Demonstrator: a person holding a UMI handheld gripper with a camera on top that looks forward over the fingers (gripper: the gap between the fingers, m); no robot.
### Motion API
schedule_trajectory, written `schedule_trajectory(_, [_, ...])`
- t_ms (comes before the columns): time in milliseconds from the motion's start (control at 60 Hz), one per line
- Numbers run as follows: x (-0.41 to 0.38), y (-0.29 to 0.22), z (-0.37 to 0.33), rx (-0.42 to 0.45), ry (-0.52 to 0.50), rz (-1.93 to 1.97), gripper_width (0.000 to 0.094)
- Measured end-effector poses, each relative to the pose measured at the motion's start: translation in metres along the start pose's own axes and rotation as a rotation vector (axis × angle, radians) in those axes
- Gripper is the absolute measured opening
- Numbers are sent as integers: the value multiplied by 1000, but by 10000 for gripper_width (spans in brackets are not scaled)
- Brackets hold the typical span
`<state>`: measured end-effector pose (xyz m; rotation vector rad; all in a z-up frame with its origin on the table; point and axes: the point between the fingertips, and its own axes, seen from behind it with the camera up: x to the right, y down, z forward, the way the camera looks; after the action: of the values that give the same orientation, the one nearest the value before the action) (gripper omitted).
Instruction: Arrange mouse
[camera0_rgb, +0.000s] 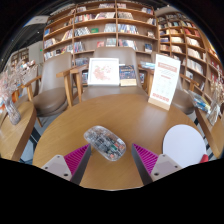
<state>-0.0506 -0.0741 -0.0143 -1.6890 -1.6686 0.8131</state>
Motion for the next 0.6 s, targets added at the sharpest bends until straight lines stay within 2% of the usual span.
schedule_trajectory(333, [5, -29, 37, 6, 17, 3, 826])
schedule_trajectory(450, [1, -31, 39, 7, 8, -5, 699])
schedule_trajectory(483, [-1, -32, 40, 9, 4, -9, 630])
schedule_trajectory(517, [-4, -33, 41, 11, -3, -17, 473])
schedule_trajectory(600, [-2, -34, 40, 0, 7, -28, 454])
